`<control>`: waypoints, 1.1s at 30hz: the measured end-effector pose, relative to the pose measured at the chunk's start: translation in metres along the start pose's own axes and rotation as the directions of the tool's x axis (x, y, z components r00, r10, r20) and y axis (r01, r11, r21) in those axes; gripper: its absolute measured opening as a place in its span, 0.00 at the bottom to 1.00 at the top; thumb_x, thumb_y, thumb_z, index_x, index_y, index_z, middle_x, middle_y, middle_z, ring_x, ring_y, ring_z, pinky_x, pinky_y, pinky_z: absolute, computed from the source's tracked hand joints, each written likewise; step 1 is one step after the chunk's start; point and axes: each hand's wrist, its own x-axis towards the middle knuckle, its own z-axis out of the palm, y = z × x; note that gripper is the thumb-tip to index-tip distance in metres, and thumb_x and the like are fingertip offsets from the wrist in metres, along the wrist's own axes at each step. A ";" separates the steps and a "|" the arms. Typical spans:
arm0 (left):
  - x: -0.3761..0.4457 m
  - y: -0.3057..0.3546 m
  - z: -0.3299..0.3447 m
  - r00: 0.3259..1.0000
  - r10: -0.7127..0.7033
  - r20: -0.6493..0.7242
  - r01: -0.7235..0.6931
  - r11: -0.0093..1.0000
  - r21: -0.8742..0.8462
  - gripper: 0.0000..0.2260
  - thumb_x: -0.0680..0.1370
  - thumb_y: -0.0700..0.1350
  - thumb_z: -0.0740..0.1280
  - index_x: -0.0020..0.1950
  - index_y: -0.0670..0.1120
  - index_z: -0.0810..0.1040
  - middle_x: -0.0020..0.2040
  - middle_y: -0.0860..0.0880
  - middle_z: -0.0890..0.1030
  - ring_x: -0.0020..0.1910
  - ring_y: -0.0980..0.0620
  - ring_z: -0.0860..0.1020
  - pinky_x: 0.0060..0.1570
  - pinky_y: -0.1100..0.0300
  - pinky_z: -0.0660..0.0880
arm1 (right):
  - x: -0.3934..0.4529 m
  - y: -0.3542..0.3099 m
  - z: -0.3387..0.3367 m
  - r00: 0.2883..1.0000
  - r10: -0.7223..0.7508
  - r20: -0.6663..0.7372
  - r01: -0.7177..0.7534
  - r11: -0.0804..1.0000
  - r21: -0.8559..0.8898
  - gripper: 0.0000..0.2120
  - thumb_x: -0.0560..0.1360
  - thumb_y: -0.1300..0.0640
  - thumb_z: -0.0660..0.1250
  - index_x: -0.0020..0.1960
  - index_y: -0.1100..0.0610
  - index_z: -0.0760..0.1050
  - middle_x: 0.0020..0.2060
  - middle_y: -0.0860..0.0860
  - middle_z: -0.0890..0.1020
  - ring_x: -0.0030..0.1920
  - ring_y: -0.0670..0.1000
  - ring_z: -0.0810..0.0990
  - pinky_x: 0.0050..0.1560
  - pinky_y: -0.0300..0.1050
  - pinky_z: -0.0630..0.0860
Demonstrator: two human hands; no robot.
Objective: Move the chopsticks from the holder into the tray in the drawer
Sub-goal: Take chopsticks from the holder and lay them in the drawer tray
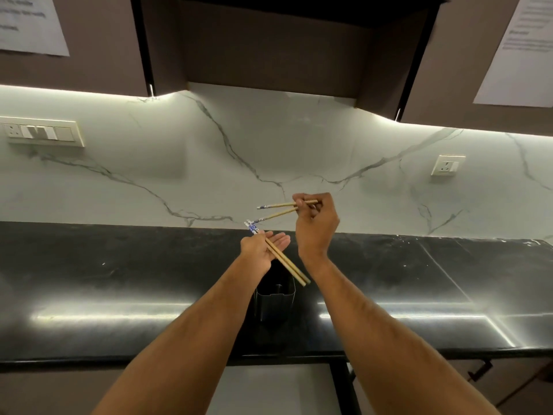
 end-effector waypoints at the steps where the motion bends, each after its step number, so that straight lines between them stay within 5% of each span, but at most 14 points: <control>1: -0.003 0.002 0.005 1.000 -0.004 0.026 0.005 0.999 -0.044 0.12 0.86 0.40 0.54 0.56 0.32 0.73 0.51 0.29 0.80 0.41 0.37 0.84 0.35 0.49 0.83 | -0.006 0.003 -0.002 0.999 0.047 -0.022 -0.047 0.999 0.017 0.08 0.76 0.68 0.71 0.48 0.57 0.77 0.44 0.50 0.86 0.47 0.45 0.86 0.48 0.41 0.83; 8: -0.003 0.011 0.012 0.996 0.073 -0.048 -0.080 0.984 -0.161 0.13 0.86 0.40 0.56 0.59 0.31 0.74 0.50 0.31 0.82 0.46 0.37 0.84 0.48 0.45 0.82 | -0.027 0.021 -0.020 0.948 0.312 0.057 -0.314 0.949 0.021 0.11 0.75 0.71 0.70 0.52 0.59 0.78 0.45 0.53 0.86 0.47 0.47 0.87 0.48 0.45 0.84; 15: -0.001 0.012 0.016 0.971 0.075 -0.229 -0.132 0.961 -0.243 0.10 0.84 0.39 0.57 0.50 0.34 0.75 0.45 0.35 0.83 0.39 0.40 0.85 0.42 0.45 0.84 | -0.041 0.033 -0.028 0.899 0.334 0.284 -0.219 0.903 -0.369 0.09 0.77 0.64 0.70 0.55 0.57 0.85 0.39 0.48 0.86 0.36 0.43 0.86 0.43 0.41 0.85; 19: 0.002 0.017 0.018 0.964 0.096 -0.247 -0.151 0.964 -0.217 0.10 0.82 0.39 0.59 0.50 0.39 0.79 0.41 0.42 0.82 0.32 0.47 0.82 0.36 0.55 0.82 | -0.052 0.038 -0.032 0.726 0.562 0.397 -0.456 0.825 -0.333 0.10 0.82 0.62 0.64 0.56 0.58 0.83 0.35 0.55 0.86 0.32 0.54 0.86 0.37 0.54 0.85; 25: 0.003 0.010 0.011 0.959 0.266 -0.095 -0.263 0.964 0.041 0.09 0.84 0.42 0.62 0.55 0.40 0.80 0.40 0.45 0.81 0.35 0.50 0.81 0.39 0.57 0.80 | -0.061 0.042 -0.040 0.468 0.747 0.473 -0.736 0.625 -0.258 0.12 0.80 0.66 0.59 0.54 0.59 0.81 0.37 0.57 0.85 0.34 0.53 0.84 0.37 0.50 0.84; 28: 0.000 0.008 0.007 0.934 0.358 -0.013 -0.350 0.920 0.177 0.07 0.83 0.42 0.64 0.55 0.40 0.80 0.41 0.44 0.83 0.37 0.51 0.83 0.40 0.59 0.82 | -0.065 0.051 -0.044 0.352 0.764 0.541 -0.813 0.536 -0.228 0.15 0.84 0.53 0.59 0.58 0.61 0.80 0.47 0.60 0.87 0.44 0.56 0.87 0.46 0.54 0.84; 30: -0.004 0.008 0.010 0.905 0.423 0.040 -0.420 0.876 0.238 0.06 0.82 0.41 0.65 0.54 0.41 0.80 0.41 0.44 0.83 0.38 0.50 0.84 0.41 0.58 0.82 | -0.069 0.061 -0.045 0.275 0.791 0.546 -0.904 0.406 -0.132 0.29 0.83 0.38 0.54 0.61 0.62 0.79 0.51 0.61 0.86 0.52 0.59 0.86 0.56 0.59 0.82; 33: -0.009 0.006 0.016 0.865 0.491 0.103 -0.498 0.815 0.296 0.06 0.83 0.42 0.64 0.52 0.42 0.80 0.41 0.44 0.84 0.38 0.50 0.84 0.43 0.57 0.83 | -0.079 0.074 -0.041 0.178 0.850 0.497 -0.958 0.034 0.286 0.41 0.81 0.32 0.49 0.68 0.69 0.70 0.57 0.67 0.82 0.58 0.66 0.82 0.65 0.65 0.75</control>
